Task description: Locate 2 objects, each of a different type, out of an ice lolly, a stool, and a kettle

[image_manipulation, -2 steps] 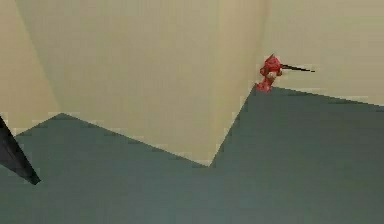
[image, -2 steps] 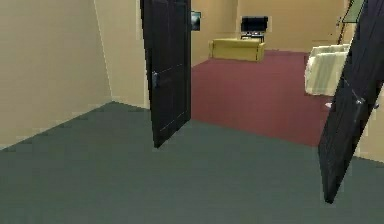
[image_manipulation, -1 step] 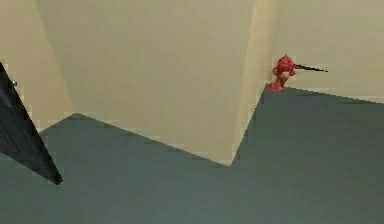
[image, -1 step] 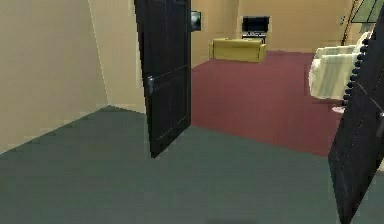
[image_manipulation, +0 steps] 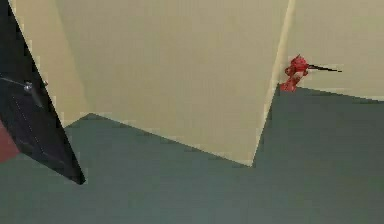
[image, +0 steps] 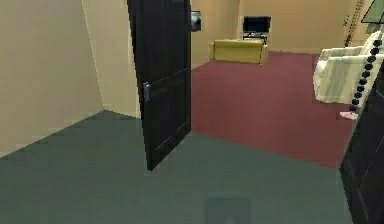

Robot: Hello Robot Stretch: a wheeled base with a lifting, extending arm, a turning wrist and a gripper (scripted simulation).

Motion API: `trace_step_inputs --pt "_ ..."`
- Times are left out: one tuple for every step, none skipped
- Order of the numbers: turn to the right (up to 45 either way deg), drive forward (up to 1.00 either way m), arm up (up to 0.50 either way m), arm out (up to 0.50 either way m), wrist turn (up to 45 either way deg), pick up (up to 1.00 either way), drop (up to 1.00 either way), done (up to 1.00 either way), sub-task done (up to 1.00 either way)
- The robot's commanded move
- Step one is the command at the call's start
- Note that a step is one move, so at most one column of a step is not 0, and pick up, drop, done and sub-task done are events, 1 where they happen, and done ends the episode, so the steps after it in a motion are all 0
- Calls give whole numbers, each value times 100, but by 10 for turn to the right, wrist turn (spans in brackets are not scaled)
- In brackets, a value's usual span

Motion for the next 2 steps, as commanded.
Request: trace_step_inputs --pt "240 0 0 0 0 0 0 0 0" --pt "0 100 0 0 0 0 0 0 0"
